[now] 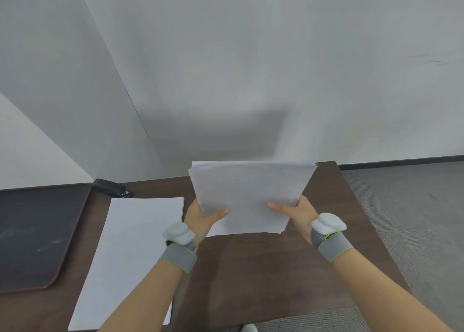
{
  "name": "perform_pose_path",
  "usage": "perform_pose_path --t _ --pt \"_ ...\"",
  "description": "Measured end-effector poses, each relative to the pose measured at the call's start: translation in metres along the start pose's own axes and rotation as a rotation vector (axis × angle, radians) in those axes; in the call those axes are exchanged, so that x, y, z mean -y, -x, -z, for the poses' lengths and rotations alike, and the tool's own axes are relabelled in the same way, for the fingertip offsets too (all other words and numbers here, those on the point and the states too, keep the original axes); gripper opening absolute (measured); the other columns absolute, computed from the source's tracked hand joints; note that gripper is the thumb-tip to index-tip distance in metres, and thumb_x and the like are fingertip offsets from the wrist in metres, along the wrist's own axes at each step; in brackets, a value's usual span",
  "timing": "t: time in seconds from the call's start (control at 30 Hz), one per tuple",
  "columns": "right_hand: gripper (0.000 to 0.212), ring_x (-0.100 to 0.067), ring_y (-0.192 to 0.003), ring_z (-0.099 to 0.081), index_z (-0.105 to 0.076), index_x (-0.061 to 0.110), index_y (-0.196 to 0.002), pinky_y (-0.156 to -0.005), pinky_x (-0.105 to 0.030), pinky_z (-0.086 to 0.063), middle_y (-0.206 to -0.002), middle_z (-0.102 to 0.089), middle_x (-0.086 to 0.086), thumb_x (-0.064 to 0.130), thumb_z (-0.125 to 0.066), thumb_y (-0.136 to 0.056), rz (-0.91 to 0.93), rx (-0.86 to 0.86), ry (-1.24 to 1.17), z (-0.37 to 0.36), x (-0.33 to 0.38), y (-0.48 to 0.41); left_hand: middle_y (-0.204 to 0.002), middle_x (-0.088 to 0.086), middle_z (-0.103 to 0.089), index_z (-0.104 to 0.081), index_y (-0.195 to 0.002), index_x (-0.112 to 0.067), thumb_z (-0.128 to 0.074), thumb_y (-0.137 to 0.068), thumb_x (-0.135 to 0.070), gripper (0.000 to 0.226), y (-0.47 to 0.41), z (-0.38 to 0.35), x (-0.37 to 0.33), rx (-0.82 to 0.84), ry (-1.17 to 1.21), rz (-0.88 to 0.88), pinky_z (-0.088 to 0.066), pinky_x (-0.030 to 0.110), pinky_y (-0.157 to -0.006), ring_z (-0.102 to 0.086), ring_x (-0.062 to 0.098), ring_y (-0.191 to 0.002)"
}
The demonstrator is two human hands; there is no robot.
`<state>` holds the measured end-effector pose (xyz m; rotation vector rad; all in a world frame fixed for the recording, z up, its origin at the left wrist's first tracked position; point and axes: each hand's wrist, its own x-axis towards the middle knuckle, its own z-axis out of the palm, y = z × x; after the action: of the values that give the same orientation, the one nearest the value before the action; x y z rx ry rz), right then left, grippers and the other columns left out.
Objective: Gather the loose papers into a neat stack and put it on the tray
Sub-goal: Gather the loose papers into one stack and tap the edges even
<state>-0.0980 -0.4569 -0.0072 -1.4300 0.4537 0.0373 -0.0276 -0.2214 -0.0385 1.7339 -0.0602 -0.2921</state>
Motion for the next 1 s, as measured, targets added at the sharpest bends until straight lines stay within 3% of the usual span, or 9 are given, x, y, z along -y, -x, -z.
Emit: perform_pose_path --t 0.07,0.17,0.37,0.5,0.6,0.7,0.83,0.93,1.0 --pt "0.033 -0.018 -0.093 -0.069 -0.068 0.016 -0.101 -0.079 -0.026 -0.055 -0.104 -0.072 -0.008 0.004 -0.076 -0.071 -0.007 -0.013 0.034 -0.003 -0.003 -0.001 -0.093 -0.024 -0.068 -0.06 -0.106 -0.029 -0.076 -0.076 -0.013 0.037 -0.002 -0.003 0.001 0.037 -0.018 0.025 -0.049 0.002 -0.07 -0.065 -0.011 -0.086" --pt "0.023 -0.008 -0.083 -0.069 -0.068 0.02 -0.094 -0.067 -0.015 -0.056 -0.097 -0.072 -0.003 0.006 -0.073 -0.076 -0.008 -0.051 0.046 -0.007 0.0 -0.002 -0.116 -0.001 -0.066 -0.056 -0.124 -0.016 -0.065 -0.086 -0.014 0.039 -0.005 -0.001 -0.004 0.059 -0.047 0.041 -0.046 0.028 -0.092 -0.061 0.016 -0.106" --pt "0.018 -0.003 -0.071 -0.069 -0.066 0.019 -0.092 -0.055 -0.012 -0.054 -0.088 -0.071 0.004 0.009 -0.072 -0.078 -0.036 -0.048 0.045 -0.036 0.013 -0.012 -0.117 0.0 -0.06 -0.052 -0.125 -0.015 -0.064 -0.086 -0.011 0.04 -0.017 0.03 -0.021 0.035 -0.108 0.072 -0.045 0.038 -0.097 -0.056 0.02 -0.107" --pt "0.024 -0.005 -0.074 -0.065 -0.059 0.019 -0.101 -0.054 -0.012 -0.053 -0.088 -0.067 0.007 0.011 -0.07 -0.081 -0.075 -0.023 0.072 -0.079 0.015 -0.022 -0.102 0.0 -0.059 -0.049 -0.101 -0.022 -0.062 -0.087 -0.011 0.022 -0.026 0.072 -0.019 -0.034 -0.255 0.089 -0.045 0.033 -0.081 -0.055 0.022 -0.094" --pt "0.025 -0.006 -0.074 -0.064 -0.059 0.015 -0.11 -0.055 -0.013 -0.051 -0.092 -0.067 0.003 0.021 -0.064 -0.087 -0.147 -0.015 0.061 -0.117 0.007 -0.028 -0.087 -0.006 -0.056 -0.05 -0.097 -0.018 -0.062 -0.087 -0.016 0.016 -0.027 0.108 -0.008 -0.075 -0.381 0.149 -0.039 0.025 -0.062 -0.054 0.022 -0.086" --pt "0.031 -0.014 -0.077 -0.065 -0.058 0.009 -0.118 -0.069 -0.024 -0.052 -0.102 -0.067 -0.005 0.022 -0.06 -0.089 -0.223 0.018 0.137 -0.154 -0.007 -0.029 -0.102 0.005 -0.06 -0.054 -0.111 -0.008 -0.062 -0.087 -0.017 0.026 -0.023 0.142 0.009 -0.087 -0.458 0.262 -0.041 0.029 -0.076 -0.058 0.029 -0.097" --pt "0.038 -0.031 -0.108 -0.063 -0.057 0.003 -0.123 -0.098 -0.038 -0.047 -0.125 -0.063 -0.016 0.021 -0.059 -0.09 -0.351 0.089 0.366 -0.198 -0.028 -0.029 -0.128 0.017 -0.058 -0.05 -0.127 -0.002 -0.054 -0.092 -0.024 0.041 -0.014 0.185 0.031 -0.045 -0.55 0.456 -0.045 0.039 -0.097 -0.056 0.036 -0.113" --pt "0.051 -0.027 -0.126 -0.051 -0.051 0.011 -0.131 -0.109 -0.036 -0.037 -0.136 -0.055 -0.008 0.04 -0.052 -0.09 -0.461 0.146 0.77 -0.224 -0.034 -0.029 -0.134 0.016 -0.055 -0.051 -0.129 -0.004 -0.049 -0.094 -0.031 0.044 -0.008 0.21 0.046 0.009 -0.695 0.565 -0.042 0.044 -0.105 -0.054 0.035 -0.119" --pt "0.054 -0.025 -0.135 -0.039 -0.043 0.014 -0.137 -0.113 -0.033 -0.03 -0.144 -0.046 -0.004 0.045 -0.042 -0.094 -0.505 0.138 0.938 -0.236 -0.037 -0.027 -0.13 0.017 -0.055 -0.058 -0.117 -0.005 -0.052 -0.091 -0.03 0.037 -0.004 0.219 0.051 -0.029 -0.751 0.613 -0.044 0.044 -0.102 -0.056 0.036 -0.115"
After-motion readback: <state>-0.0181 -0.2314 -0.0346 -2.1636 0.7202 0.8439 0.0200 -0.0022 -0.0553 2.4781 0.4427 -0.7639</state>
